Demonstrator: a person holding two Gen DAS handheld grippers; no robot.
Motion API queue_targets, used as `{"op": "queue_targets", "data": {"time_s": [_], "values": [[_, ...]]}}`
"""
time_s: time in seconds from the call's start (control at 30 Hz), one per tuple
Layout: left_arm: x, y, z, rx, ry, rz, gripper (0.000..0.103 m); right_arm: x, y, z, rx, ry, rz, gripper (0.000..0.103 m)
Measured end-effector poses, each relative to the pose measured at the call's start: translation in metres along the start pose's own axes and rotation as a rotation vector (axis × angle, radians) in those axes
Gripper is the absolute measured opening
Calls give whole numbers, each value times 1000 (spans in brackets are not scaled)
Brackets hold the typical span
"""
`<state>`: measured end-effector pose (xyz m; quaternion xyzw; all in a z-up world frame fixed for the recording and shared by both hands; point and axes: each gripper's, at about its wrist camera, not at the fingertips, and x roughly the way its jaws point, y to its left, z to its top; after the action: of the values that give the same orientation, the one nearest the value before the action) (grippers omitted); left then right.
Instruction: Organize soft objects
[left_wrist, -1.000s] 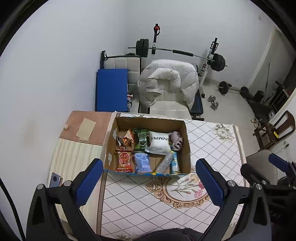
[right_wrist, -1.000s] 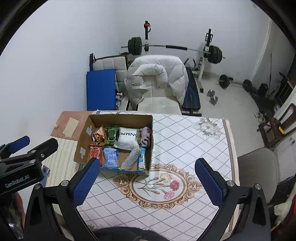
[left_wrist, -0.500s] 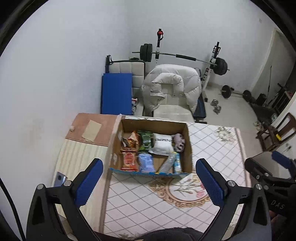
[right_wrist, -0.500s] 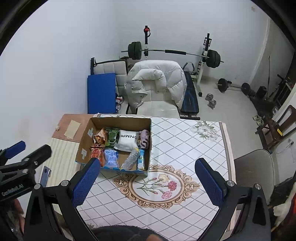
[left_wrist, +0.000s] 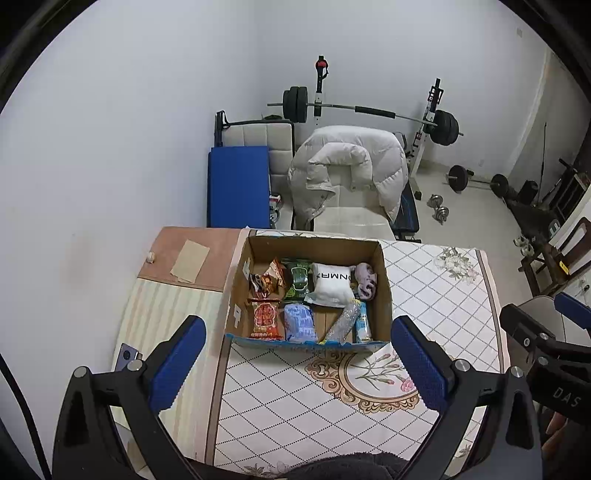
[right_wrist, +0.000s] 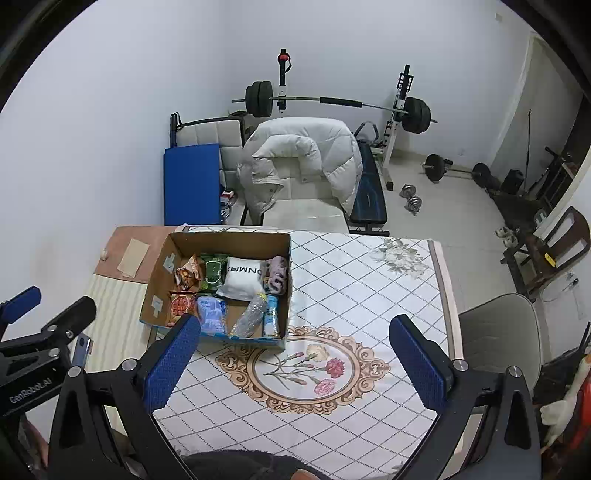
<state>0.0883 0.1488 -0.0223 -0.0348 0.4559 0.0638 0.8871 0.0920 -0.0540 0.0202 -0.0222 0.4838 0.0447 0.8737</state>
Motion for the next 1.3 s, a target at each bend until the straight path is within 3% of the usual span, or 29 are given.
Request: {"op": "queue_targets", "data": {"time_s": [1.3], "values": [[-13, 5, 1, -9, -4, -12, 103, -12, -3, -4, -3, -17, -5, 103]]}}
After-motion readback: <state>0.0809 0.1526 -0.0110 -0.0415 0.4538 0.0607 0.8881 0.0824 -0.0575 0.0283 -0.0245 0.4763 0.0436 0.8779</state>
